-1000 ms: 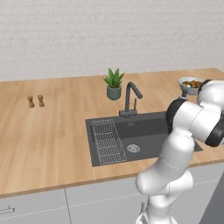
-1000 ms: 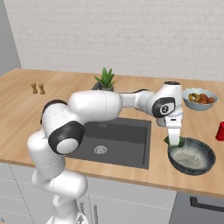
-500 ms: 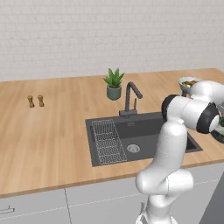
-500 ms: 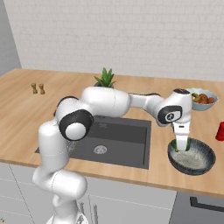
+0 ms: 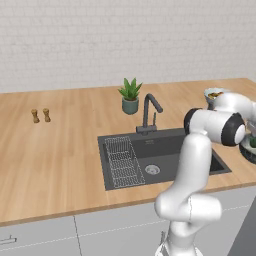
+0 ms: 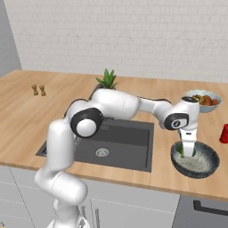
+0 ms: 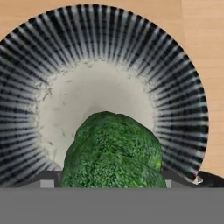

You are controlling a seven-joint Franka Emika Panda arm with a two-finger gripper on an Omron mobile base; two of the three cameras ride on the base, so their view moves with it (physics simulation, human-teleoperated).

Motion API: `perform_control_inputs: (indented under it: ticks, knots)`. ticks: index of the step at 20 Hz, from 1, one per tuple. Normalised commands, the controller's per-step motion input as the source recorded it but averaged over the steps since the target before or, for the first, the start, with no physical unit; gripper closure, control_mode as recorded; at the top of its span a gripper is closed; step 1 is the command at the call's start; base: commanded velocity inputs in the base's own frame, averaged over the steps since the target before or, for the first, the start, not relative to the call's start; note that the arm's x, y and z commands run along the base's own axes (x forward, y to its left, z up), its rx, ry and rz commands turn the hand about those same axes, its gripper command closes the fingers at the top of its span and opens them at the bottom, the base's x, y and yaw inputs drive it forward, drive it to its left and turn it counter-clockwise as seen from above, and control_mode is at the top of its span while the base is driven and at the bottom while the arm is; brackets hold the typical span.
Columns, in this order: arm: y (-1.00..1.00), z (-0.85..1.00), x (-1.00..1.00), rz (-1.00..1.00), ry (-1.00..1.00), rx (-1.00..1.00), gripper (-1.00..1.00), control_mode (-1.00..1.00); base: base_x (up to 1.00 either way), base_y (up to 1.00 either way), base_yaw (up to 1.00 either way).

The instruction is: Pick the broccoli from the sink and place it in the bowl. Then pick the bowl and place it in the microwave. Then close the microwave door and press the start button.

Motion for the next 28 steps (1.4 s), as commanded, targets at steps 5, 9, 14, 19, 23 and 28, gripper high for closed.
perform_control_inputs:
  ticks: [5, 9, 14, 19, 23, 28]
  knots:
    - [-0.11, -0.31, 0.20, 0.00, 0.00, 0.00, 1.00, -1.00, 0.00, 0.00, 0.00]
    - [-0.16, -0.22, 0.17, 0.00, 0.00, 0.00, 1.00, -1.00, 0.00, 0.00, 0.00]
    - [-0.18, -0.20, 0.14, 0.00, 0.00, 0.00, 1.00, -1.00, 0.00, 0.00, 0.00]
    - [-0.15, -0.28, 0.16, 0.00, 0.00, 0.00, 1.00, -1.00, 0.00, 0.00, 0.00]
    - [-0.14, -0.29, 0.16, 0.00, 0.00, 0.00, 1.00, -1.00, 0.00, 0.00, 0.00]
    - [-0.06, -0.27, 0.08, 0.00, 0.00, 0.00, -1.00, -1.00, 0.00, 0.00, 0.00]
